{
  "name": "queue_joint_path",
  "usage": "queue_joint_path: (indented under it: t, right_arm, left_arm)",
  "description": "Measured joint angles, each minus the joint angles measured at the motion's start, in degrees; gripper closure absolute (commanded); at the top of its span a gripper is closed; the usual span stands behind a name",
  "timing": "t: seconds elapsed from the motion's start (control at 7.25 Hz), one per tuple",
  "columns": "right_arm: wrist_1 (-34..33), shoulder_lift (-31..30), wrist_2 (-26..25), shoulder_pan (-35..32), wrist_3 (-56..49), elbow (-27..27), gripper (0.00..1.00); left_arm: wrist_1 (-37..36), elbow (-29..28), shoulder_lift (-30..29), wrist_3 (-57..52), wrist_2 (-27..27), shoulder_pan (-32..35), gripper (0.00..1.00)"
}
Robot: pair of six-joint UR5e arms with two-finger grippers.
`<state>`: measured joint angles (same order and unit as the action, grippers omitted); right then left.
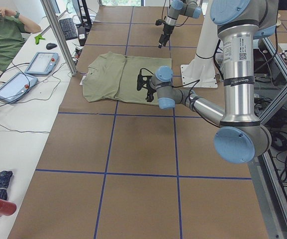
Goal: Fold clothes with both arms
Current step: 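Move both grippers to the shirt hem corners nearest the robot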
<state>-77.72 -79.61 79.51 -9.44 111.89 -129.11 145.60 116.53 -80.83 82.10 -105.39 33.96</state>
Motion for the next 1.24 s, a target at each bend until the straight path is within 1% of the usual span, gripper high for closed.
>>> queue_joint_path:
  t: [0.14,0.28,0.41,0.55,0.69,0.97,1.24]
  right_arm:
    - [7.91,-4.60,-4.98,3.62,1.78,0.56,0.00]
    - [14.61,-8.12,-7.48,5.39,2.35,2.16,0.00]
    - [17.84,-9.77,-8.48,6.11,2.44,3.81,0.00]
    - [19.00,-10.32,-8.85,6.35,2.48,4.60,0.00]
    - [19.37,-10.49,-8.99,6.41,2.51,4.90,0.00]
    - [19.52,-10.56,-9.15,6.45,2.54,5.07,0.00]
    - [19.53,-10.62,-9.19,6.45,2.60,5.05,0.00]
  left_arm:
    - [2.10,-0.26,1.35,6.72,6.71,-6.47,0.11]
    - [2.70,-0.89,1.75,11.76,12.73,-12.29,0.12]
    - [2.77,-2.21,1.54,15.62,18.06,-17.57,0.12]
    - [2.73,-3.67,1.02,17.41,21.15,-20.62,0.12]
    - [2.69,-5.06,0.53,18.05,22.35,-21.95,0.12]
    - [2.68,-7.17,-0.67,18.32,22.86,-23.00,0.12]
    - [2.68,-7.49,-1.47,18.35,22.84,-24.00,0.13]
